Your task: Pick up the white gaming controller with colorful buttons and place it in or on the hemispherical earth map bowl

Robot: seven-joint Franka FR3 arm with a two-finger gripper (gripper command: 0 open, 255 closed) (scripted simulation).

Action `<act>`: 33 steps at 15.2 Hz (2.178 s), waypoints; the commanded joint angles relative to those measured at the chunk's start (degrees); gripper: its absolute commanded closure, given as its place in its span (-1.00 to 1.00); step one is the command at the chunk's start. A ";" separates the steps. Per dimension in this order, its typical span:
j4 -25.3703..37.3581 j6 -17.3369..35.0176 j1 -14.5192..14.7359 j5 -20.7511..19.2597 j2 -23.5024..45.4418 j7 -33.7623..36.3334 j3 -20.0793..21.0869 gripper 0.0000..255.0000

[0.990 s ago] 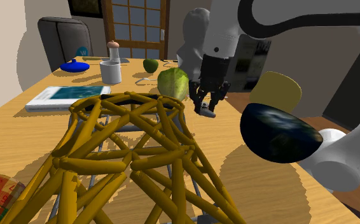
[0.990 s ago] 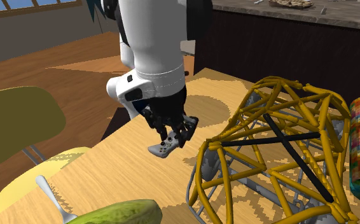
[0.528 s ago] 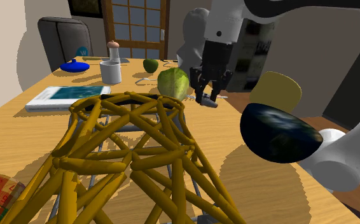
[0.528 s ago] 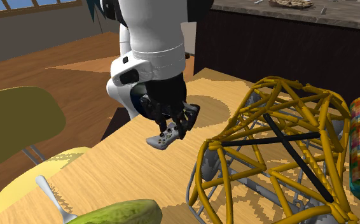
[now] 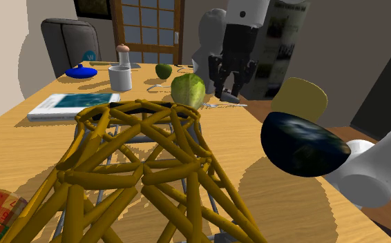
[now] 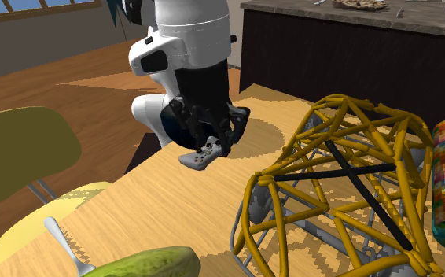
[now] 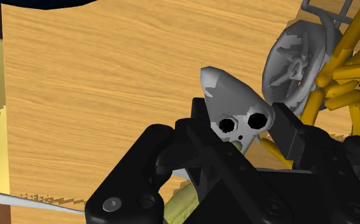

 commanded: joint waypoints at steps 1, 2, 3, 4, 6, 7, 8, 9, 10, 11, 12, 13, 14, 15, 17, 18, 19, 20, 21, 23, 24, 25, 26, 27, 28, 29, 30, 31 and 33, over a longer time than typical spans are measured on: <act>2.14 -1.56 -0.13 -0.22 0.62 0.18 -0.14 1.00; 3.19 -2.31 -0.17 -0.31 0.92 0.30 -0.16 1.00; 4.24 -3.05 -0.22 -0.39 1.23 0.44 -0.19 1.00; 5.32 -3.80 -0.26 -0.48 1.56 0.57 -0.21 1.00; 7.51 -5.30 -0.35 -0.66 2.25 0.86 -0.24 1.00; 8.64 -6.06 -0.39 -0.74 2.62 1.01 -0.24 1.00; 9.78 -6.82 -0.43 -0.83 3.00 1.16 -0.24 1.00; 10.94 -7.58 -0.47 -0.92 3.40 1.32 -0.24 1.00; 12.13 -8.35 -0.51 -1.02 3.81 1.48 -0.23 1.00; 12.62 -8.67 -0.53 -1.05 3.99 1.55 -0.22 1.00; 11.00 -9.19 -0.31 -0.54 1.82 1.33 -0.65 1.00; 9.47 -9.77 -0.06 -0.06 -0.30 1.14 -1.07 1.00; 8.03 -10.41 0.20 0.38 -2.39 0.99 -1.49 1.00; 6.68 -11.11 0.48 0.78 -4.45 0.88 -1.89 1.00; 4.23 -12.67 1.09 1.48 -8.46 0.77 -2.68 1.00; 3.13 -13.53 1.40 1.80 -10.42 0.76 -3.05 1.00; 2.10 -14.43 1.74 2.08 -12.34 0.79 -3.43 1.00; 1.16 -15.39 2.07 2.35 -14.24 0.85 -3.78 1.00; 0.29 -16.39 2.41 2.59 -16.10 0.95 -4.13 1.00; -1.22 -18.51 3.12 3.04 -19.72 1.26 -4.79 1.00; -1.86 -19.63 3.47 3.25 -21.48 1.45 -5.11 1.00; -2.43 -20.79 3.82 3.45 -23.20 1.68 -5.41 1.00; -2.92 -21.99 4.17 3.64 -24.89 1.95 -5.70 1.00; -3.32 -23.18 4.50 3.84 -26.48 2.22 -5.97 1.00; -4.49 -22.60 4.56 3.90 -27.07 2.09 -5.91 1.00; -5.65 -22.03 4.62 3.97 -27.65 1.95 -5.84 1.00; -6.79 -21.46 4.67 4.04 -28.22 1.82 -5.76 1.00; -7.92 -20.90 4.72 4.12 -28.78 1.69 -5.68 1.00; -10.15 -19.78 4.83 4.28 -29.89 1.44 -5.51 1.00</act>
